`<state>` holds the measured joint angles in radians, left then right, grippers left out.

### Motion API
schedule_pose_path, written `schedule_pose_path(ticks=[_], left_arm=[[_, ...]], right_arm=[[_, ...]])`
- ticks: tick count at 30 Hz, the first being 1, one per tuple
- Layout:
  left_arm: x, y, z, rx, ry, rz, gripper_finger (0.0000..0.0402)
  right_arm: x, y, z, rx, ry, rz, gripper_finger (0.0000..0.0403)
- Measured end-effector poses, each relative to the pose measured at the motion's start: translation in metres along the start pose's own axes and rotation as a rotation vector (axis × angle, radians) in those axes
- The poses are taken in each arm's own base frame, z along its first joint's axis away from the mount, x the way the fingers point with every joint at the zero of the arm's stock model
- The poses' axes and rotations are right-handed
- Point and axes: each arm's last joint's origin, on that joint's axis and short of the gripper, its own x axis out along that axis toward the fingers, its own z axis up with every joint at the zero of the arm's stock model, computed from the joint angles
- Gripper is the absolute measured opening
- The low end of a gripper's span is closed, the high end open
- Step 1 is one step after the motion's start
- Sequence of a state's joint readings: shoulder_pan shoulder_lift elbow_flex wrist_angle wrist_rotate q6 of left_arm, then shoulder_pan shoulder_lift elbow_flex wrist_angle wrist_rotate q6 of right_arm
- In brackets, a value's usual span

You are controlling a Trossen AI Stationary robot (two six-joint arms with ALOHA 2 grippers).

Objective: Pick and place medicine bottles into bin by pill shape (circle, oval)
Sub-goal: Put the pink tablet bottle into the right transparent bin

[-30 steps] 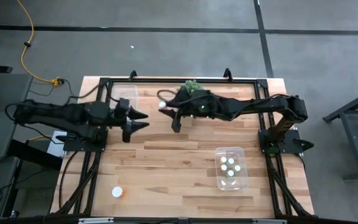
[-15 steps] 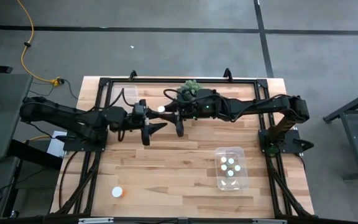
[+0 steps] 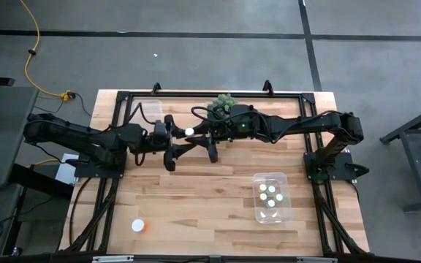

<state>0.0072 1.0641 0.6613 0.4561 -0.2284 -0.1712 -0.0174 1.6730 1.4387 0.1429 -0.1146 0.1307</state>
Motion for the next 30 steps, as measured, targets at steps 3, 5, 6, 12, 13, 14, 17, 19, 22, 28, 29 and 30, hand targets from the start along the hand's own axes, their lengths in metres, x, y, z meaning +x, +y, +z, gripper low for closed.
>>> schedule_pose_path(ticks=[3, 5, 6, 12, 13, 14, 17, 19, 22, 28, 29, 30], left_arm=[[0.0, 0.0003, 0.0005, -0.001, -0.006, 0.011, 0.0195], [0.0, 0.0004, 0.0005, -0.001, -0.007, 0.013, 0.0195], [0.0, 0.0004, 0.0006, -0.001, -0.008, 0.013, 0.0195], [0.0, 0.0005, 0.0012, 0.0, -0.015, 0.02, 0.0187], [0.0, 0.0003, 0.002, 0.003, -0.023, 0.018, 0.0181], [-0.0001, 0.0001, 0.0028, 0.005, -0.031, 0.017, 0.0176], [-0.0001, -0.0001, 0.0042, 0.008, -0.045, 0.014, 0.0157], [-0.0001, -0.0002, 0.0046, 0.007, -0.049, 0.013, 0.0147], [-0.0001, -0.0002, 0.0046, 0.013, -0.049, 0.012, 0.0136], [-0.0002, -0.0005, 0.006, 0.031, -0.063, 0.009, 0.0116], [-0.0002, -0.0005, 0.0061, 0.034, -0.063, 0.009, 0.0112], [-0.0002, -0.0005, 0.006, 0.037, -0.063, 0.009, 0.0107]], right_arm=[[0.0, 0.0001, 0.0007, -0.001, -0.007, 0.001, 0.0099], [0.0, 0.0003, 0.0021, -0.002, -0.021, 0.003, 0.0099], [0.0, 0.0004, 0.0026, -0.003, -0.027, 0.004, 0.0099], [0.0, 0.0006, 0.0037, -0.005, -0.039, 0.006, 0.0099], [0.0, 0.0005, 0.0034, -0.004, -0.036, 0.005, 0.0099], [0.0001, 0.0004, 0.003, -0.004, -0.032, 0.005, 0.0099], [0.0001, 0.0004, 0.0029, -0.004, -0.03, 0.005, 0.0099], [0.0001, 0.0004, 0.003, -0.004, -0.032, 0.005, 0.0099], [0.0001, 0.0004, 0.003, -0.004, -0.032, 0.005, 0.0099], [0.0, 0.0005, 0.0036, -0.004, -0.038, 0.006, 0.0099], [0.0, 0.0005, 0.0036, -0.004, -0.037, 0.006, 0.0099], [0.0, 0.0005, 0.0036, -0.004, -0.037, 0.006, 0.0099]])
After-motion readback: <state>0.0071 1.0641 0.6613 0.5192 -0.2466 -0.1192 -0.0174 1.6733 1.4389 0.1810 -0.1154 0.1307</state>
